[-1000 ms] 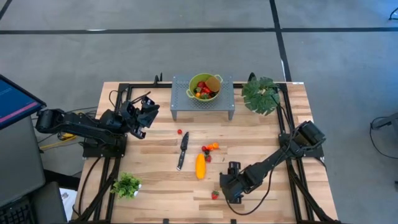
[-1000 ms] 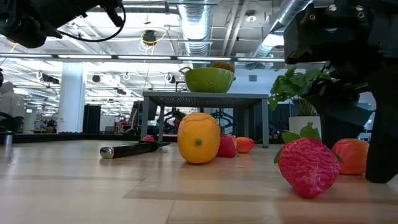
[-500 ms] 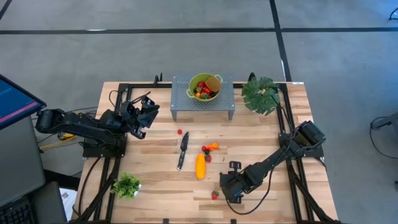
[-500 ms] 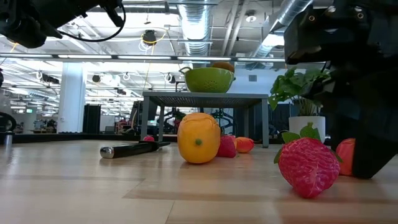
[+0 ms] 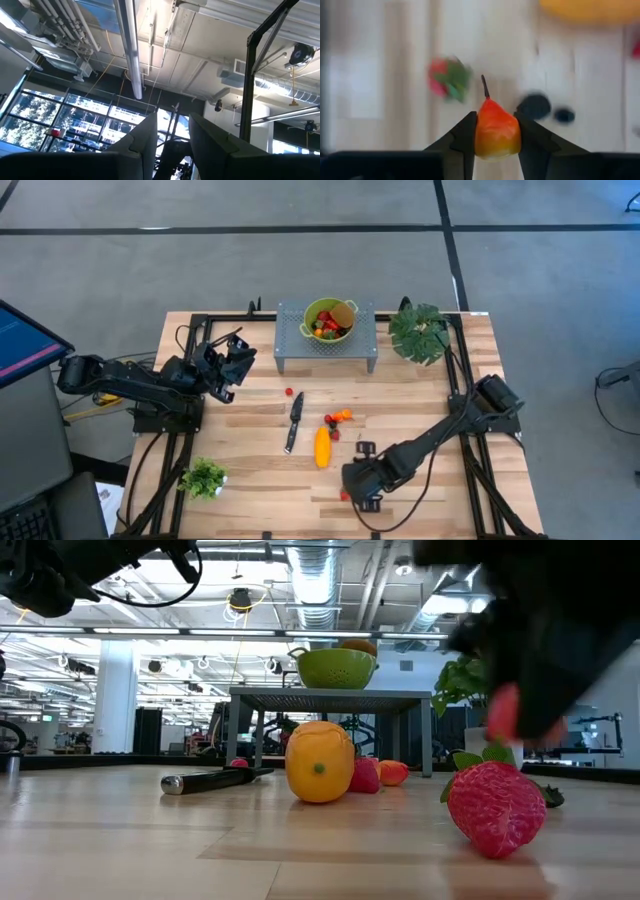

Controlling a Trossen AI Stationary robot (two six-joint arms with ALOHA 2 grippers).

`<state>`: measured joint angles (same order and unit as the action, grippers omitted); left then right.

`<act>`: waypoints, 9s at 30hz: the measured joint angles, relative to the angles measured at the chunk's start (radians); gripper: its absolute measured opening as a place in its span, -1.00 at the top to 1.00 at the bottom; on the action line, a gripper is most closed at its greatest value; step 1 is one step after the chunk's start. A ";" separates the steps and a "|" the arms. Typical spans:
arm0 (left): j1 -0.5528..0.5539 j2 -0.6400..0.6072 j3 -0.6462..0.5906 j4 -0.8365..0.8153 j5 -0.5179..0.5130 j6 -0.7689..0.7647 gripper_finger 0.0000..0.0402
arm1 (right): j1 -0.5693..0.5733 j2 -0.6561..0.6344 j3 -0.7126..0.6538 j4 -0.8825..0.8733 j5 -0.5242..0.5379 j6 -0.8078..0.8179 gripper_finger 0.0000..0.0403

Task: Pick & Place Fruit
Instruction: Put the peach into the green strainer bowl on the shelf, then put the blueberry into the green strainer bowl on the shelf

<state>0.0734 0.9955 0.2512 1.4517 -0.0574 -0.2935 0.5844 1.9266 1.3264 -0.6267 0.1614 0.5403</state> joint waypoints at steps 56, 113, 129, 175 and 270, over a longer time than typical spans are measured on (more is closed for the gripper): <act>0.000 0.000 0.000 0.000 -0.002 0.000 0.47 | -0.931 0.011 0.645 -0.299 0.045 -0.536 0.28; 0.000 0.000 0.000 0.000 -0.003 0.000 0.47 | -0.158 -0.046 0.777 -0.944 0.425 -0.204 0.53; 0.000 0.000 0.000 0.000 -0.002 0.000 0.47 | -0.180 -0.550 0.152 -0.729 0.518 -0.005 0.71; 0.000 0.000 0.000 0.000 -0.003 0.000 0.47 | 0.035 -0.351 -0.561 0.342 0.250 0.256 0.65; 0.000 0.000 0.000 0.000 0.001 0.000 0.47 | -0.980 -0.202 0.221 0.279 0.070 -0.588 0.69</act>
<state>0.0734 0.9958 0.2508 1.4517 -0.0566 -0.2935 -0.3953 1.7244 1.5478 -0.3473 0.2311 -0.0479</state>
